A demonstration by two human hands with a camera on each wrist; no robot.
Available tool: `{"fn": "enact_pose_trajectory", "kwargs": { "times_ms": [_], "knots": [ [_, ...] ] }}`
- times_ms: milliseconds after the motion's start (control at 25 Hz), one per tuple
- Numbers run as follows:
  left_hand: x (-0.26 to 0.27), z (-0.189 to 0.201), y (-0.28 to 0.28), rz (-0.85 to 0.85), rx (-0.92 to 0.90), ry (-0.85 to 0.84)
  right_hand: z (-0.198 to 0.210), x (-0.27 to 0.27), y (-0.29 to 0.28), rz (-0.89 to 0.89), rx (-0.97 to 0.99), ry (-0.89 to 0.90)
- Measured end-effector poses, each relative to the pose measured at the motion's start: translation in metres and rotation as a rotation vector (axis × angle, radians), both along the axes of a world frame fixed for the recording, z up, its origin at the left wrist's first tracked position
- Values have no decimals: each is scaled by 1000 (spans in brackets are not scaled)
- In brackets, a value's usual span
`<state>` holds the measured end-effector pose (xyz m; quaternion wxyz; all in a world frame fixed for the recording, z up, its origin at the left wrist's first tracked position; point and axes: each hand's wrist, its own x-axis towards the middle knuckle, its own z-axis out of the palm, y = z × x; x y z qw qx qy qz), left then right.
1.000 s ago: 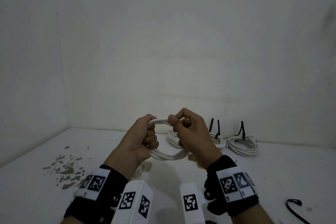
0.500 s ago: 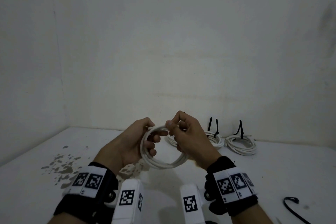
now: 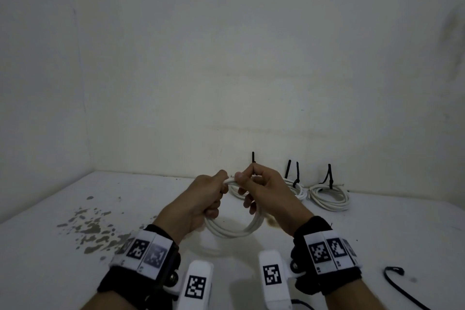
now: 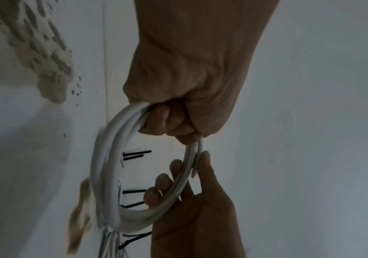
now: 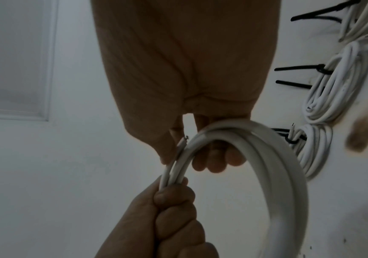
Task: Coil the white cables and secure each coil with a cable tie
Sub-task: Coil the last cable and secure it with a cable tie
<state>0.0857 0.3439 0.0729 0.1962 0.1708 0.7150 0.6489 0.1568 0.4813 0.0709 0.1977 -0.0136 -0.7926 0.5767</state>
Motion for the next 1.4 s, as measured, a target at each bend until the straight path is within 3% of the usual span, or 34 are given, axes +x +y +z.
{"fn": "enact_pose_trajectory", "kwargs": {
  "times_ms": [240, 560, 680, 880, 960, 1040, 1160, 1280, 1400],
  "knots": [
    [11, -16, 20, -2, -5, -26, 9, 42, 54, -154, 204, -239],
    [51, -21, 90, -144, -13, -99, 10, 145, 164, -241, 824, -945],
    [71, -23, 125, -199, -28, -118, -8, 165, 174, -249, 855, -1034],
    [100, -27, 162, -234, -57, -127, -31, 168, 173, -264, 786, -925],
    [104, -30, 166, -239, -62, -122, -27, 172, 174, -328, 620, -748],
    [103, -33, 167, -241, -72, -120, -18, 175, 170, -410, 354, -463],
    [98, -37, 167, -248, -70, -158, 0, 175, 152, -342, 49, -203],
    [94, -40, 164, -238, -58, -176, 5, 166, 139, -282, 56, -147],
    [92, -39, 156, -234, -44, -151, -2, 154, 130, -262, 199, -68]
  ]
}}
